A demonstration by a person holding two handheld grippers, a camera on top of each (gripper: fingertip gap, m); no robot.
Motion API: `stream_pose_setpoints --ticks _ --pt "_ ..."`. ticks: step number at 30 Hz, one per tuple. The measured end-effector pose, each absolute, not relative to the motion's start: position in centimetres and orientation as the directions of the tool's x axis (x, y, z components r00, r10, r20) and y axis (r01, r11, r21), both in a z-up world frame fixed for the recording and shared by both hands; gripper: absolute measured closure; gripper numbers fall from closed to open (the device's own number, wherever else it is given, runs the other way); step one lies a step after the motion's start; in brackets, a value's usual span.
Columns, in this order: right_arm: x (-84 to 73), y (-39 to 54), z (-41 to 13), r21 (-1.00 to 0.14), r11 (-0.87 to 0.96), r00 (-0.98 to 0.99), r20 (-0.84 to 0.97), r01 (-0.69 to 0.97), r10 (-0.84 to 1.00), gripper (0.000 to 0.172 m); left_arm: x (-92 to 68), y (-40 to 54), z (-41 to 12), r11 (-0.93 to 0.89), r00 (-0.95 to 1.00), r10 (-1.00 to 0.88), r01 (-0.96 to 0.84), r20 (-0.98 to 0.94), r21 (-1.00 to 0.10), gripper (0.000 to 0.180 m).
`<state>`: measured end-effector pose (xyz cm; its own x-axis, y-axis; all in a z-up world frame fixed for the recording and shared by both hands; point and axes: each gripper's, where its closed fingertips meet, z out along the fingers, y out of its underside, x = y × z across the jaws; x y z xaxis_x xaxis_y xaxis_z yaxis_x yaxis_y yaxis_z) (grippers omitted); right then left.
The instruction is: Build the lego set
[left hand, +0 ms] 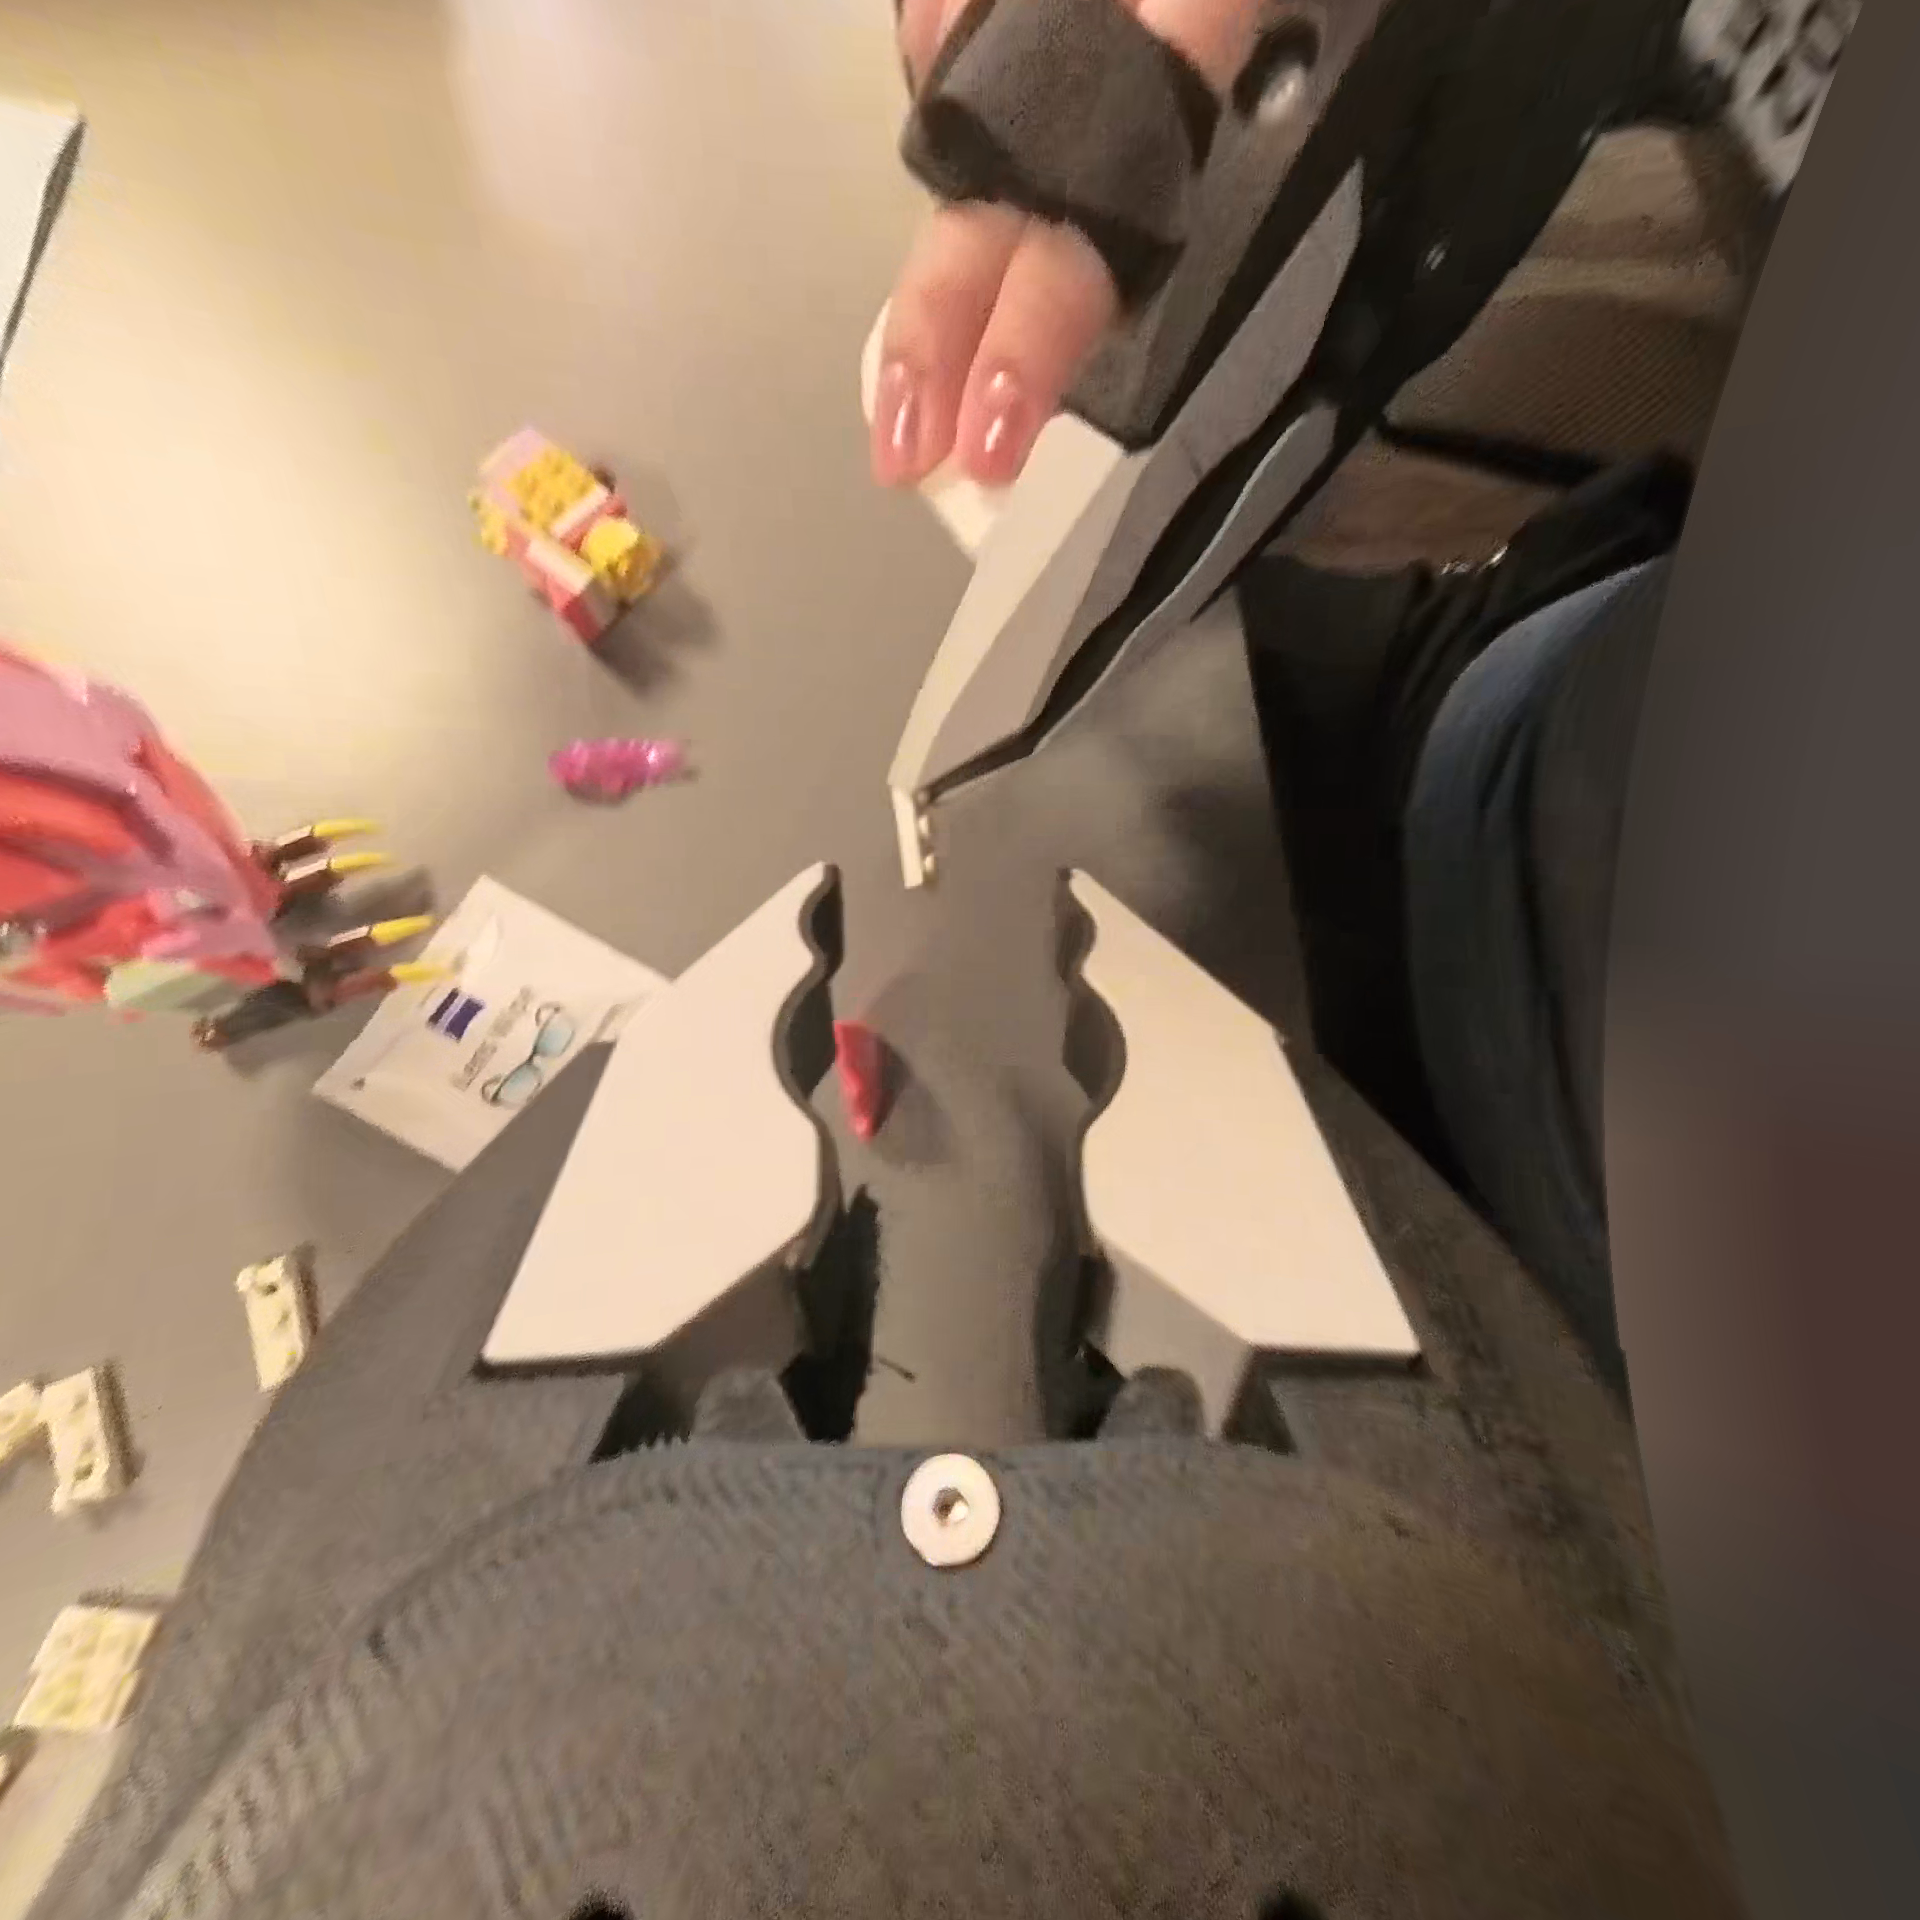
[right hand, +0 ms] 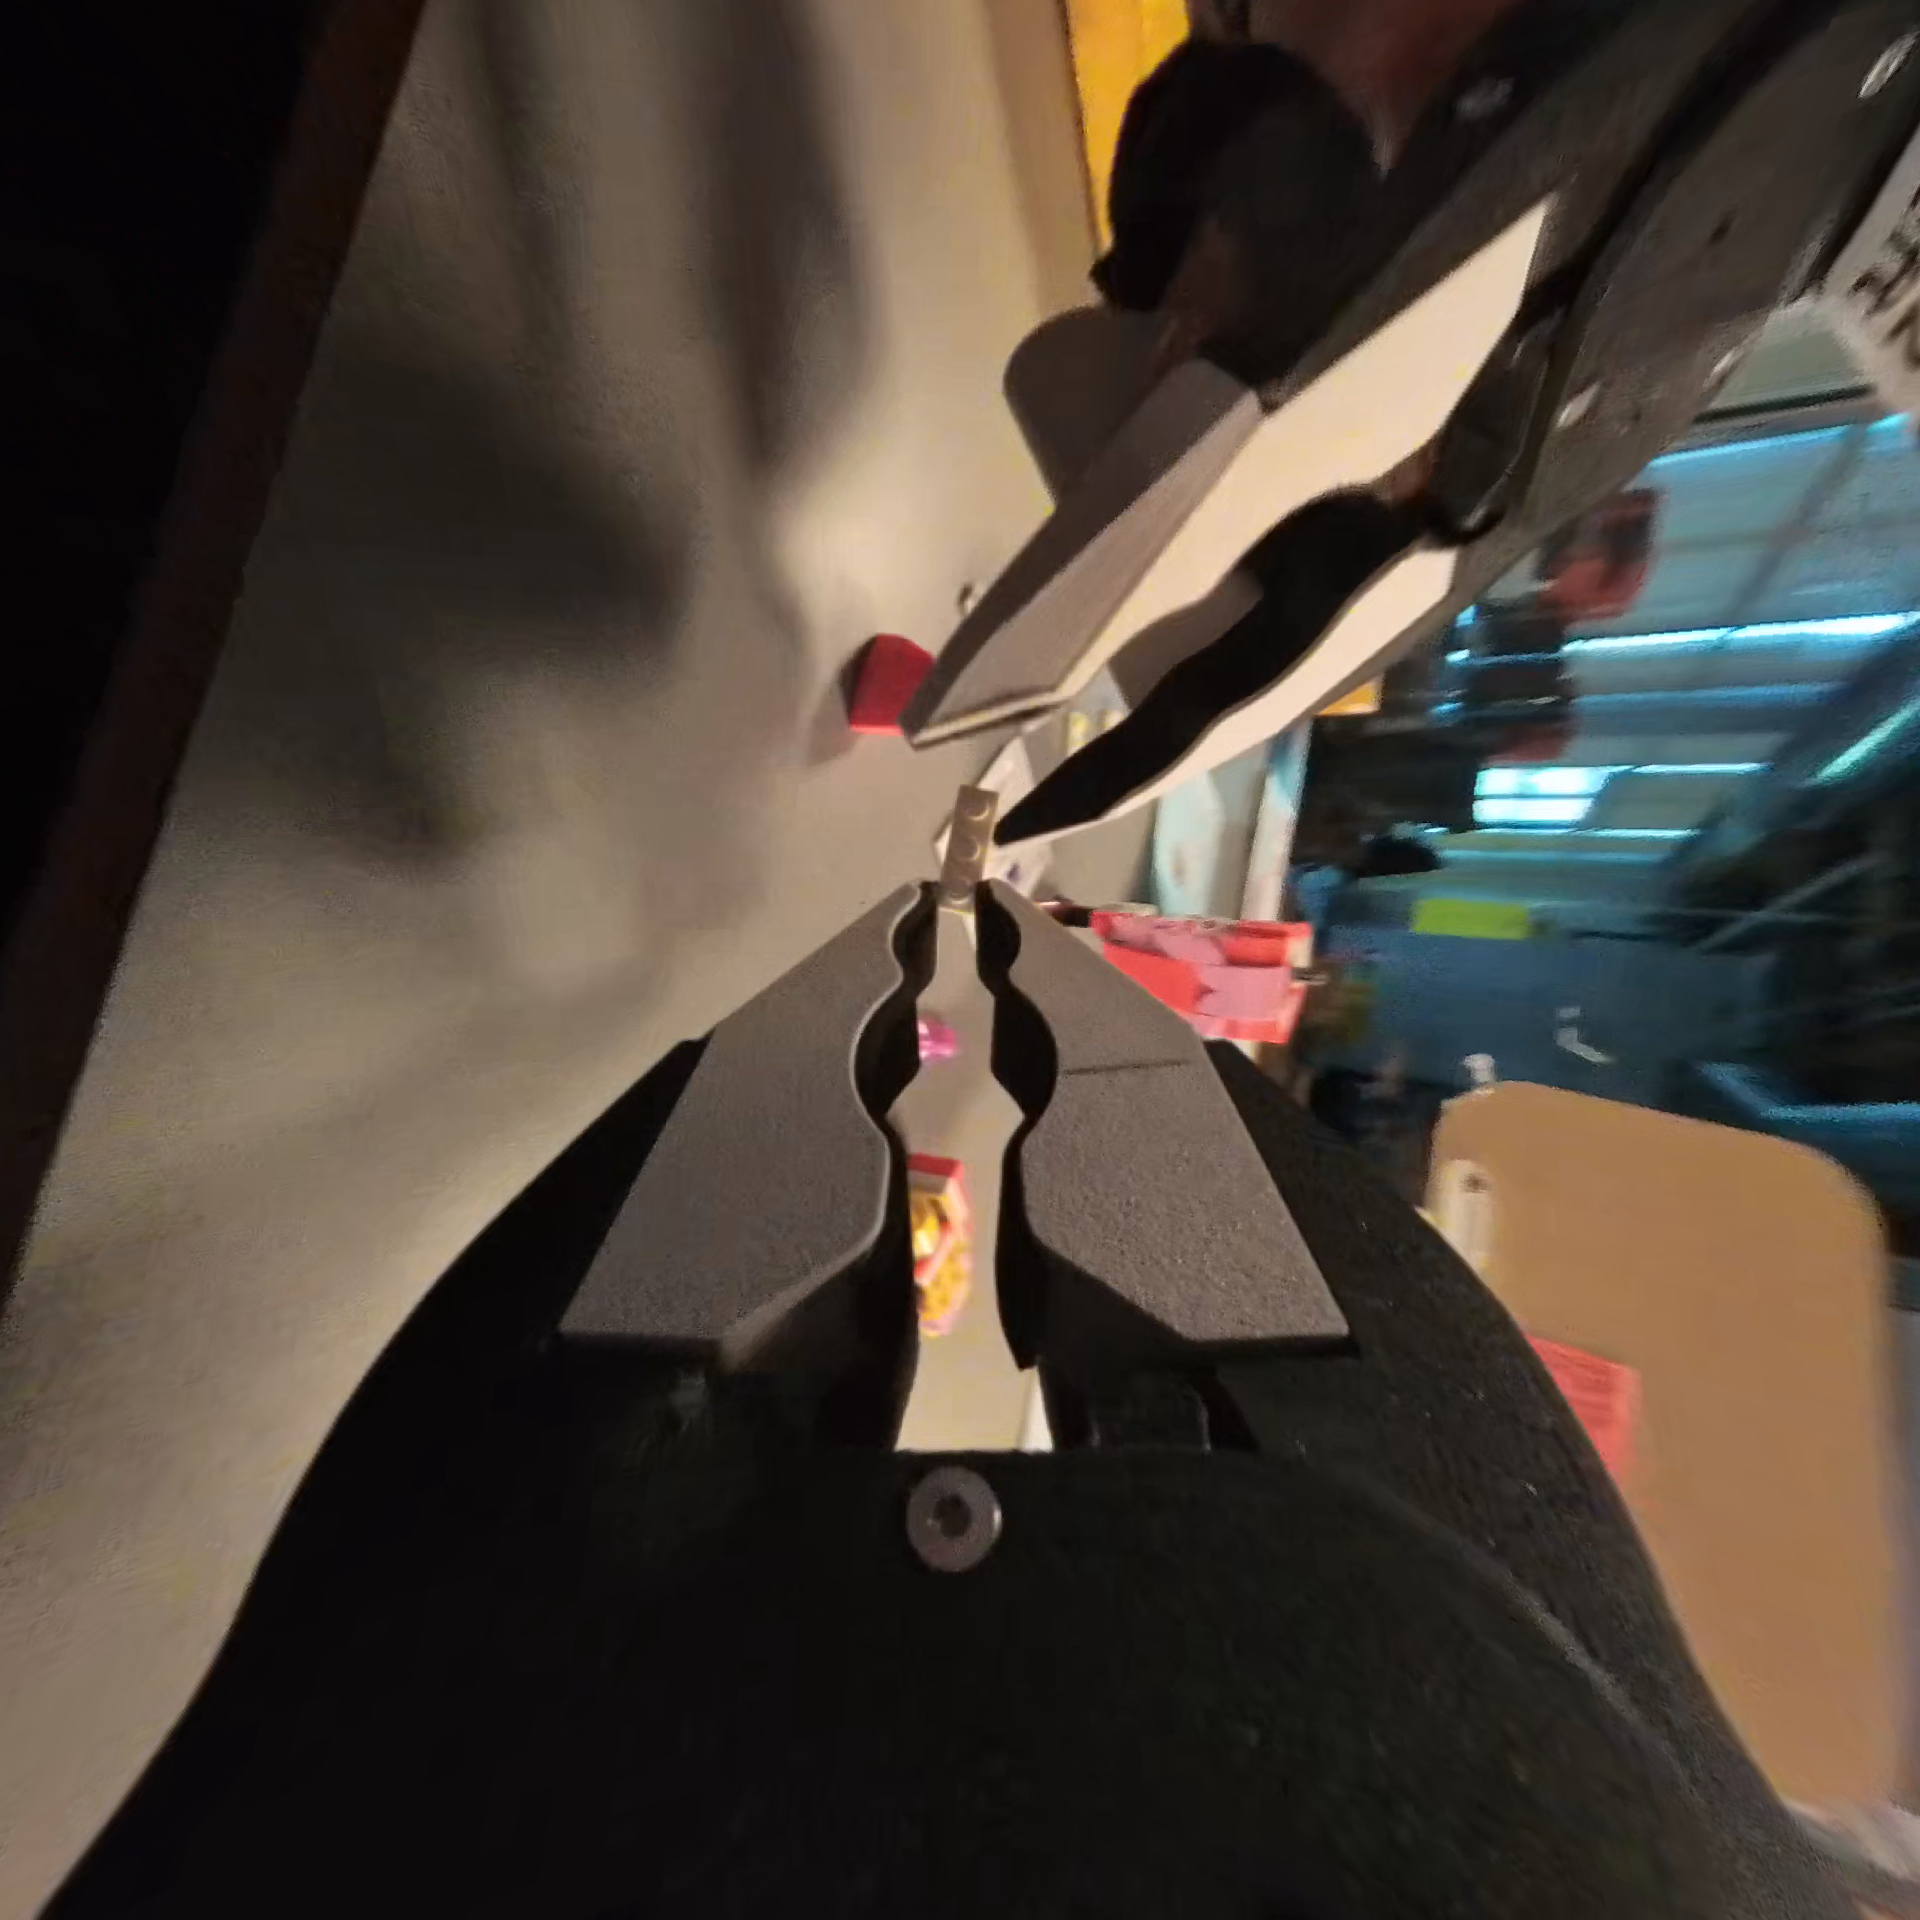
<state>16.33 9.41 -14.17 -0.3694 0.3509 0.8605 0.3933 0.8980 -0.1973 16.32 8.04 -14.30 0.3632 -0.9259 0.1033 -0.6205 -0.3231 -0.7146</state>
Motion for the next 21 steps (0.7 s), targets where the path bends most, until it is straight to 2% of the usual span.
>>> stream_pose_setpoints --ticks 5,7,9,11,13,15,18,21 --pt "16.4 9.6 -12.3 -0.089 0.932 -0.332 0.919 0.353 0.213 0.167 17.2 8.5 -13.2 -0.332 0.378 -0.918 -0.57 0.119 -0.751 0.164" --pt "16.6 9.8 -11.9 -0.08 0.932 -0.329 0.922 0.354 0.204 0.167 16.9 8.9 -13.0 -0.332 0.393 -0.913 -0.556 0.111 -0.762 0.176" --pt "16.6 9.8 -11.8 -0.108 0.928 -0.332 0.914 0.356 0.234 0.167 16.9 9.1 -12.9 -0.311 0.401 -0.913 -0.557 0.079 -0.77 0.177" --pt "16.7 9.4 -12.1 -0.238 0.903 -0.351 0.862 0.358 0.366 0.172 16.7 9.3 -13.4 -0.265 0.399 -0.917 -0.6 0.005 -0.755 0.178" --pt "16.7 8.9 -12.0 -0.487 0.783 -0.337 0.715 0.387 0.612 0.16 16.7 9.2 -13.6 -0.205 0.371 -0.926 -0.64 -0.064 -0.741 0.178" --pt "16.7 8.6 -12.0 -0.642 0.638 -0.336 0.542 0.426 0.77 0.157 16.7 9.0 -13.9 -0.173 0.347 -0.933 -0.672 -0.1 -0.72 0.178" --pt "16.5 8.3 -12.2 -0.719 0.525 -0.35 0.398 0.455 0.848 0.164 16.7 8.8 -14.2 -0.146 0.32 -0.939 -0.699 -0.124 -0.7 0.178" --pt "16.1 8.7 -12.5 -0.734 0.484 -0.342 0.352 0.477 0.871 0.166 16.8 8.7 -14.2 -0.141 0.316 -0.94 -0.702 -0.128 -0.698 0.178"
